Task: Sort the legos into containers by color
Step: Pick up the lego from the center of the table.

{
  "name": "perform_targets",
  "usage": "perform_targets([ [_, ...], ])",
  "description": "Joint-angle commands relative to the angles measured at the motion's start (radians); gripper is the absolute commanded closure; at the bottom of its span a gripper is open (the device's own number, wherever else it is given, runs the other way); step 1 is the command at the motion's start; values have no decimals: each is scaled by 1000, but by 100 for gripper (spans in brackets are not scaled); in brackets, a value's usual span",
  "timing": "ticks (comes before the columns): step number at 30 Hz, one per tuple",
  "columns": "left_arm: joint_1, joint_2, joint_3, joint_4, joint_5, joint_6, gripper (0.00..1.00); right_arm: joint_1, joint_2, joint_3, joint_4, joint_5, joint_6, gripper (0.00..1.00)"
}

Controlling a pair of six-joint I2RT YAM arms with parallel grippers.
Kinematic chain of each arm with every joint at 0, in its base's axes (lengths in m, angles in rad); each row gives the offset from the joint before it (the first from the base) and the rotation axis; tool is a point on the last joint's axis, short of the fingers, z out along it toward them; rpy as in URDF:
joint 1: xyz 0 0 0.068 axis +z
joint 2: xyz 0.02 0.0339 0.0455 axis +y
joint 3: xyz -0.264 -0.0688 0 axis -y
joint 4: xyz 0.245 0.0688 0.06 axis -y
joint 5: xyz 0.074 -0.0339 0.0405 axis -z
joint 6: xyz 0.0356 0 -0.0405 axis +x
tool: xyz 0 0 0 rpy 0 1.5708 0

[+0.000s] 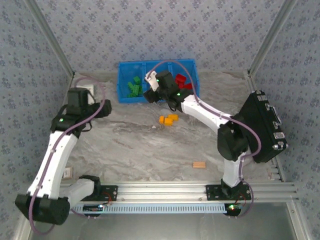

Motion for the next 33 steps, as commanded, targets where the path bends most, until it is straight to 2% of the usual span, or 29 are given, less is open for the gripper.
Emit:
perform_targets([
  [1,-105,44,-33,16,28,-73,11,-14,-62,-138,-33,7,13,27],
  [6,-272,190,-44,122,36,-156,11,-47,-206,-351,-11,46,97,26],
  [9,-334,300,-41,191,23,-203,12,-73,-313,-499,22,49,138,25],
  [12,-353,397,-53,304,57,-237,14,-109,-407,-600,23,53,177,24],
  [15,-375,505,-11,345,86,-248,15,-136,-498,-676,-4,66,211,24],
  [24,-436,782,181,354,133,-296,18,-188,-746,-942,12,35,383,24],
  [33,-453,937,320,322,175,-322,20,-211,-847,-1014,-26,54,418,23],
])
